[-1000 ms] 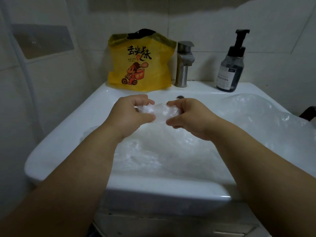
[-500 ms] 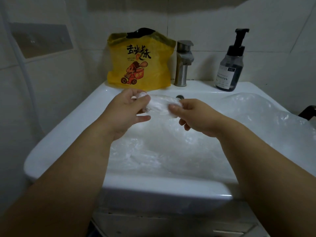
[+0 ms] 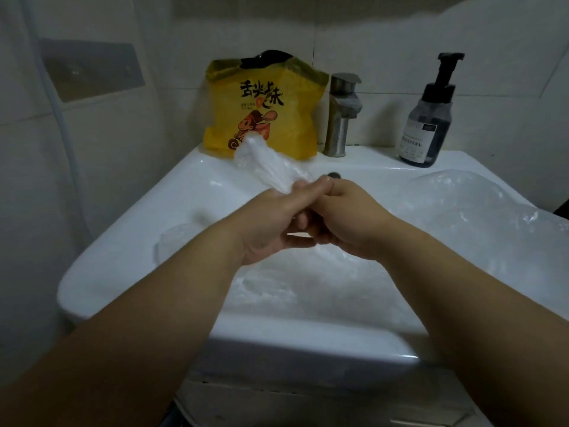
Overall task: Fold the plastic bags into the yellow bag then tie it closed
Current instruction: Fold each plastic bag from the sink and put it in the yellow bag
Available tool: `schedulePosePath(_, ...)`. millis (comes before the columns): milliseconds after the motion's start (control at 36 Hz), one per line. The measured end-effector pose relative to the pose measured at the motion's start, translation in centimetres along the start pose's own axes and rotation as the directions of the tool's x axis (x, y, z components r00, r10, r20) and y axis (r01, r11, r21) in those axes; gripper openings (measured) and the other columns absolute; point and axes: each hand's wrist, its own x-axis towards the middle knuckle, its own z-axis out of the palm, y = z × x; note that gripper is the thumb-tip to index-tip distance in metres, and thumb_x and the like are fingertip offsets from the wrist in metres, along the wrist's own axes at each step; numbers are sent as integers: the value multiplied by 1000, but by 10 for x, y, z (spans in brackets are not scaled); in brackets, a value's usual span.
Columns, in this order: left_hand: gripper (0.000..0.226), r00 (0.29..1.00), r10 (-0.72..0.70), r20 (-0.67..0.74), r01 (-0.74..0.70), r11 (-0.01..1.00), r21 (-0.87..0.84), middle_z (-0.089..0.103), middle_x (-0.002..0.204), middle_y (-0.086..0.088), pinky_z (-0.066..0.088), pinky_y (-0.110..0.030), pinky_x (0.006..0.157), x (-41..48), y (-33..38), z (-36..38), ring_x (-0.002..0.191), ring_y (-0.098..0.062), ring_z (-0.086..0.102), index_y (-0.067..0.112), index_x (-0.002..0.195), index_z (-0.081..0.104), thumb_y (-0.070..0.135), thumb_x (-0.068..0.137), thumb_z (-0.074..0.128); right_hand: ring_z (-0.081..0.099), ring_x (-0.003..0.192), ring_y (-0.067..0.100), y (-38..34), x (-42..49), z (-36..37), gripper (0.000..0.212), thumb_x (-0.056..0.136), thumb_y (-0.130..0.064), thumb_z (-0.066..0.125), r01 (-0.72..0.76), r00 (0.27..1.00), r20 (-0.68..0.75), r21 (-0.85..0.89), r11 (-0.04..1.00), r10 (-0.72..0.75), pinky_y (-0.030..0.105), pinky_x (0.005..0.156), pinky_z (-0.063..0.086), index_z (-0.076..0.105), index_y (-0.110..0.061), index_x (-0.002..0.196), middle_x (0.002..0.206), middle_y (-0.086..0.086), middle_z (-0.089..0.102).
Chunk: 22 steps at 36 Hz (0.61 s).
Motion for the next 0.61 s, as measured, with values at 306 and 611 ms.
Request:
schedulePosePath(306, 40, 976, 86, -201, -129, 969, -211, 73, 92, 4, 53, -31, 74, 2, 7, -4, 83, -12, 67, 18, 97, 68, 38, 104, 34, 45, 47, 7, 0, 1, 2, 33, 100, -31, 44, -54, 996, 58, -208, 977, 67, 19, 47, 38, 58, -10, 79, 57, -1, 55)
schedulePosePath(611, 40, 936, 94, -340, -251, 854, -456, 67, 81, 2, 54, -28, 63, 1, 14, -19, 81, -13, 59, 17, 91, 67, 41, 102, 37, 48, 51, 7, -2, 1, -3, 28, 98, -31, 49, -94, 990, 96, -85, 992, 102, 19, 50, 41, 63, -9, 88, 63, 0, 59)
